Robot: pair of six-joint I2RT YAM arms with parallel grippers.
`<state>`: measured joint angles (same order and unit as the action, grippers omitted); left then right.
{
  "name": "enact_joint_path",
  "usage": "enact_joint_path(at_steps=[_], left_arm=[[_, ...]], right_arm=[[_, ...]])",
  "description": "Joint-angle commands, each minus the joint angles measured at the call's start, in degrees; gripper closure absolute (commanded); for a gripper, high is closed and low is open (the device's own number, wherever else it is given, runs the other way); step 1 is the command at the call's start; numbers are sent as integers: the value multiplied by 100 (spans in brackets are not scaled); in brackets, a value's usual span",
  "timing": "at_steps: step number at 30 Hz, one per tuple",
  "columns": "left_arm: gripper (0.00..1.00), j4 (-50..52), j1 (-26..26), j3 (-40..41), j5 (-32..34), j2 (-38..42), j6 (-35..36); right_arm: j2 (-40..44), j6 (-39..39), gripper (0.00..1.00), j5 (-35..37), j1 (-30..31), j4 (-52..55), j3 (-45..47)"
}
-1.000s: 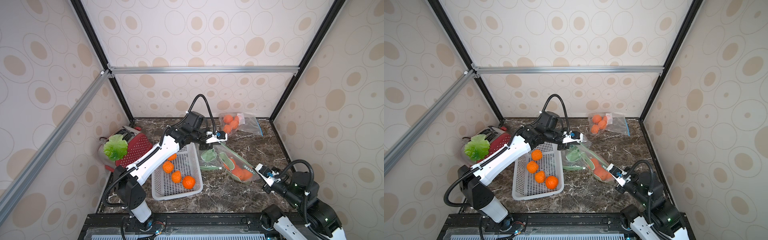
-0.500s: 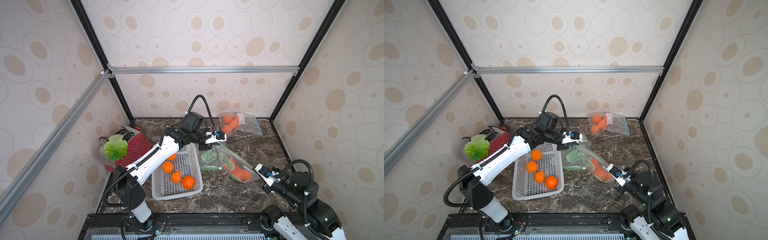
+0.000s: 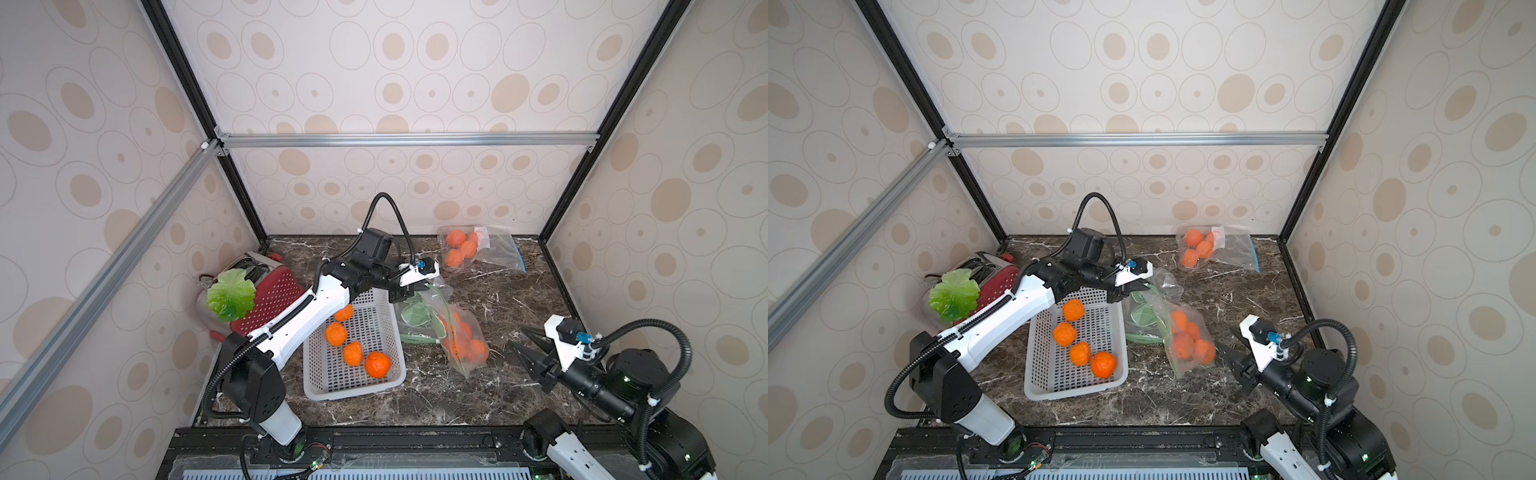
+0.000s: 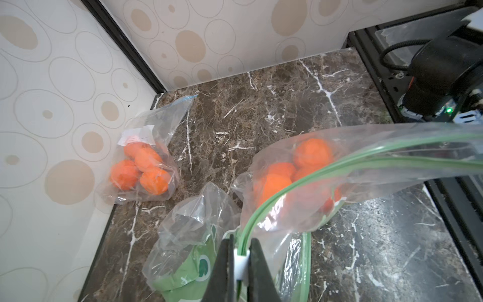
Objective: Open the zip-top bag and take out the orange
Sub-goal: Unzip the zipper on the zipper food storage bag, then open the zipper of the food storage bag at the center of the board.
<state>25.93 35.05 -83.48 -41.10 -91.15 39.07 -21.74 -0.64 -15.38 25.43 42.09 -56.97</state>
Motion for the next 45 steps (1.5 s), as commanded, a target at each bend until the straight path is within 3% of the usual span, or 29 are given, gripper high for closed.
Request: enact_joint_path(at_steps=[1,4,7,10,12,17,25,32,37,40,45], left_arm=[[98,-678,122,268,-325,247,-671],[97,-655,255,335,-183,256,-838],[96,-549,270,305,-184,226,-1059],[96,-493,271,287,-203,202,-1167],[96,-493,268,280,-219,195,-1191],[97,-513,266,238,-218,121,-1208],[97,-385,266,215,-156,116,-1095],[97,-409,271,191,-151,102,-1086],[97,-369,271,174,-121,74,-1036],[97,-413,268,158,-114,52,-1054],[98,-326,266,95,-103,31,-1037]], right_arm=[[-674,1556,55,-575,6,16,-215],[-1258,1994,62,-603,6,36,-483],[-1796,2230,84,-1057,19,-107,-693],[-2165,2678,92,-1422,254,-567,-627],[-2375,2696,93,-1258,639,-739,-595],[-3123,2245,93,-45,1681,-215,-1028],[-3544,2148,95,1814,1744,1291,-1520],[-3679,2194,94,1327,1742,1407,-1505],[-3272,2358,94,224,1743,100,-1238],[-3471,2463,94,-251,1758,4,-1336],[-3957,2277,94,336,1816,908,-1634]])
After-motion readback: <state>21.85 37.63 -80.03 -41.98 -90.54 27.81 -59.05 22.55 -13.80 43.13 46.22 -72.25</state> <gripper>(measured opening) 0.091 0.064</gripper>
